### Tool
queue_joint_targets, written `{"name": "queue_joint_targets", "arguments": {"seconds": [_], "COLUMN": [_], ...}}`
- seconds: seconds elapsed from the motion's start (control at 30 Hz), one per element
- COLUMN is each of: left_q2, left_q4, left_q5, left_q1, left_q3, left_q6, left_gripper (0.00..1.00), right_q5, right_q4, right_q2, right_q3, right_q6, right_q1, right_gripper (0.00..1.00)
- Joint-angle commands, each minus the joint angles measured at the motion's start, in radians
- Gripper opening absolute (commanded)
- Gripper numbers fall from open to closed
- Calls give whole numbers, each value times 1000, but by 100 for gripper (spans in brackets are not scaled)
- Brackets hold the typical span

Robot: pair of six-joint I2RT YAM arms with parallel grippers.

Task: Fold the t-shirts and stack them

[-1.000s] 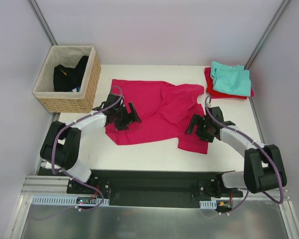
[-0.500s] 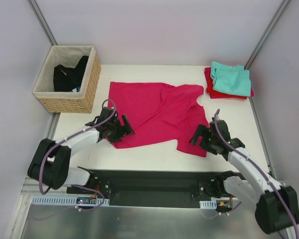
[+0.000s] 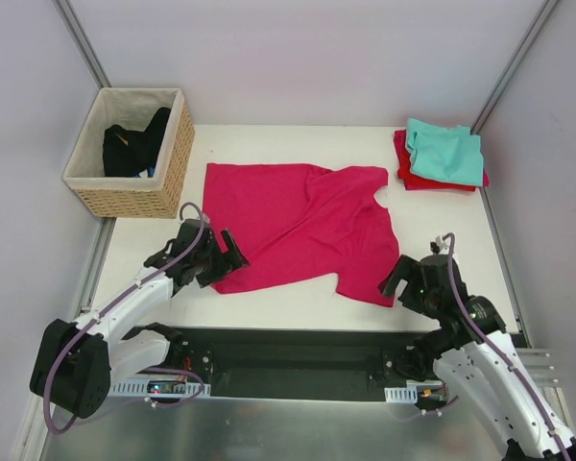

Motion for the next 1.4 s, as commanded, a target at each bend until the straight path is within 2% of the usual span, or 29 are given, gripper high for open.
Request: {"name": "queue_joint_targets", "arguments": {"seconds": [0.0,0.27,0.6,0.83,1.0,1.23,1.27,1.33,1.37], "left_q2": [-27,-87,-74,-47,-35,-50,-54,-74,-81], "left_q4": [-44,-54,-64,-65,-65,-62,-62,-62,-60], "left_q5": [2,-14,-27,-30,-32,-26,-23,-21,-20], "left_q1": [-9,-9,-9,-9,-9,-9,-9,-7,-9], "left_q3": [72,116,115,119,113,73,69,55,49], "left_q6": [-11,7,24,32,26,7,7,1,1], "left_gripper": [87,88,88,89,89,88,88,88,88], "right_q5": [34,7,-15,-21,7,171,182,159,163], "right_q4": [119,430,607,664,646,401,374,371,345], "right_q2": [166,489,772,814,774,669,636,589,570], "right_q3": [153,184,177,51,-30,-63,-72,-96,-98], "right_q6": [-107,-141,-150,-135,-107,34,91,103,197], "right_q1": [7,7,7,7,42,247,277,358,387], "right_gripper": [96,96,97,97,97,97,97,97,97]}}
